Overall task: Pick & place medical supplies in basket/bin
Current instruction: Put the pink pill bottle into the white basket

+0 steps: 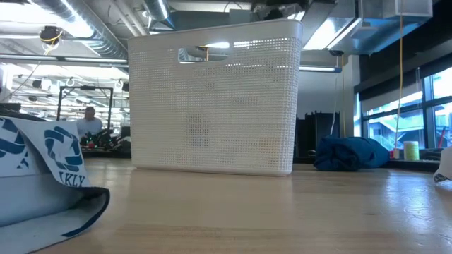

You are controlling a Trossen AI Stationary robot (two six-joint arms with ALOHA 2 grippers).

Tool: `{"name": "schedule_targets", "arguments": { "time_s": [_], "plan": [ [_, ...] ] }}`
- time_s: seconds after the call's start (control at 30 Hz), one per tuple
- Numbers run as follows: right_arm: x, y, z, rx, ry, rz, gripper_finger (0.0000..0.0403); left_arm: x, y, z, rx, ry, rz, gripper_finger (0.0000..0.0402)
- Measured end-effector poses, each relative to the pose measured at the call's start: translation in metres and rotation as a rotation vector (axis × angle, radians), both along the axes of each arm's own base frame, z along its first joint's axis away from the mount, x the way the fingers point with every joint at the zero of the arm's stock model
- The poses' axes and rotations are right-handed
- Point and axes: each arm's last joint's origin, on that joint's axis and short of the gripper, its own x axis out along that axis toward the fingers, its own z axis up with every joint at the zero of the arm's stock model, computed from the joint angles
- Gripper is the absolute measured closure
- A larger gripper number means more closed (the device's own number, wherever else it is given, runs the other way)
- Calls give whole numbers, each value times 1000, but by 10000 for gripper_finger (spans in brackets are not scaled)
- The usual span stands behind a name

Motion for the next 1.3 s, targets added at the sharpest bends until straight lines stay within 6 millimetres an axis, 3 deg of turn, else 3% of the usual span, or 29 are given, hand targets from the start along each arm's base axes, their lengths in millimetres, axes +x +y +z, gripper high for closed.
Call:
{"name": "schedule_targets", "arguments": {
  "time_s": [0.17, 0.3, 0.53, 0.73, 0.83, 1.03, 1.3],
  "plan": [
    [-11, 15, -12, 11, -68, 0, 134, 12, 43, 21, 254, -31, -58, 231],
    [-24, 24, -27, 61, -160, -2, 134, 23, 83, 23, 274, 54, -78, 233],
    [-49, 29, -46, 135, -229, -16, 134, 52, 144, 28, 340, 358, -158, 235],
    [-56, 28, -57, 187, -220, -80, 134, 85, 177, 25, 405, 687, -267, 235],
    [-56, 28, -59, 183, -214, -86, 134, 105, 189, 14, 445, 858, -317, 235],
    [-55, 28, -61, 186, -207, -87, 134, 139, 203, -26, 530, 1205, -447, 235],
    [-56, 28, -62, 209, -200, -99, 134, 171, 194, -82, 628, 1429, -661, 234]
  ]
}}
